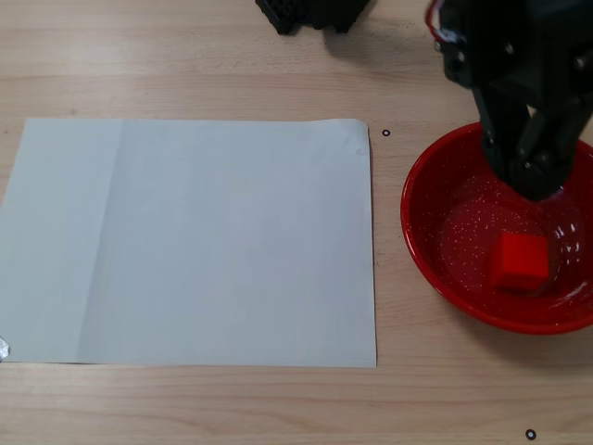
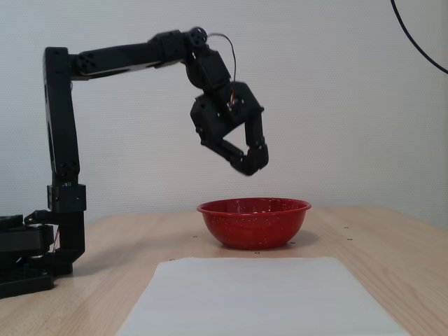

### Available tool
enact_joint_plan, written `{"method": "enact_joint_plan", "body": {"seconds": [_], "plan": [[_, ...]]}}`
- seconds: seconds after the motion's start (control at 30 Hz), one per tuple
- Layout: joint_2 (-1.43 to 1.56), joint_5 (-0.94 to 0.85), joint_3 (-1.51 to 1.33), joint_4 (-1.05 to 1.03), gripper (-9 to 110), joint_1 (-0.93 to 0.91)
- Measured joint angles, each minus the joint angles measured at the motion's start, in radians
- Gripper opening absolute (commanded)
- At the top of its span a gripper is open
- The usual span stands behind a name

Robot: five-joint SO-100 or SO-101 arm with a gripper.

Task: Grasp the red cube and put it in the red bowl.

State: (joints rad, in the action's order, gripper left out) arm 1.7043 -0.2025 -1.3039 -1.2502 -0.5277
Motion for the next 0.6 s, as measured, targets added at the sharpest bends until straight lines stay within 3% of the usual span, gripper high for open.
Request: {"method": "enact_joint_plan", "body": {"seconds": [0.33, 0.6], "plan": [[0.261, -0.028, -0.169, 0.012, 0, 0.107], [0.451, -0.028, -0.408, 0.152, 0, 0.249]]}}
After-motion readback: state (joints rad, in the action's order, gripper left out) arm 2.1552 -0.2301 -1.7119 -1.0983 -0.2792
